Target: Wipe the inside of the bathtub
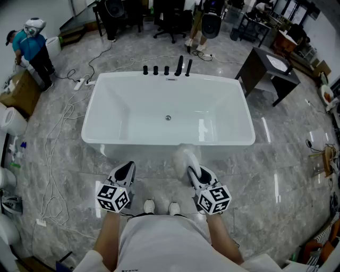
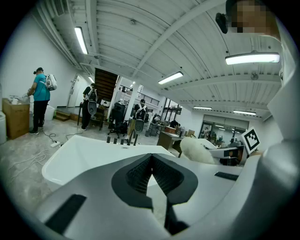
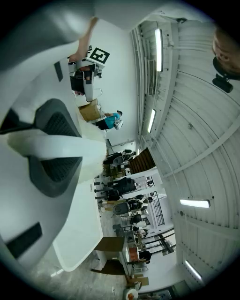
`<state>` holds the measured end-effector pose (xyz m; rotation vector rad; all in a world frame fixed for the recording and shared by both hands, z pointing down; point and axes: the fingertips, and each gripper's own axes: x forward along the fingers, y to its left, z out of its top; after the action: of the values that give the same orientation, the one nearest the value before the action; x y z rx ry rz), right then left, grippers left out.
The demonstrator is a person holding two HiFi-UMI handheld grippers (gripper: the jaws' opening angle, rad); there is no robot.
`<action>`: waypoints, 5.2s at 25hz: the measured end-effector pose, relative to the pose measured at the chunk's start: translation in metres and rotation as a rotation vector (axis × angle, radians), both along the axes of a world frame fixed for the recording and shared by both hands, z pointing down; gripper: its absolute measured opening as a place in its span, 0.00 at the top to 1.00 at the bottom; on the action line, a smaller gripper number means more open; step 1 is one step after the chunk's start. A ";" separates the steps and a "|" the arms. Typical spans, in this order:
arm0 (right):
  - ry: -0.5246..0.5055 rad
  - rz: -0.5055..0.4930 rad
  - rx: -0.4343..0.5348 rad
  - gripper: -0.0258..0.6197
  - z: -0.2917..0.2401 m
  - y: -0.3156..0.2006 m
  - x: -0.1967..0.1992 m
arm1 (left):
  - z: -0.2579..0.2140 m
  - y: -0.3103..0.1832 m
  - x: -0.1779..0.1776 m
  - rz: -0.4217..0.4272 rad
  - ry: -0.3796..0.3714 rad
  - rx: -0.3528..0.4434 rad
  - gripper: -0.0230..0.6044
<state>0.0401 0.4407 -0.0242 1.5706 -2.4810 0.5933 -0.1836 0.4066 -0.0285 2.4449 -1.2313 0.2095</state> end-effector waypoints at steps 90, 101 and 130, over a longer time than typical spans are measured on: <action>-0.003 -0.510 -0.068 0.81 0.063 -0.328 -0.194 | 0.028 -0.300 -0.077 -0.287 0.003 0.032 0.94; 0.012 -0.439 -0.202 0.81 0.117 -0.352 -0.284 | 0.093 -0.319 -0.167 -0.220 0.003 -0.108 0.94; -0.022 -0.536 -0.620 0.81 0.368 -0.378 -0.467 | 0.290 -0.375 -0.334 -0.245 -0.076 -0.302 0.94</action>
<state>-0.4271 0.0627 0.3441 0.6481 -2.2539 1.1241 -0.5181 0.0312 0.2611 2.0281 -1.4052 0.3901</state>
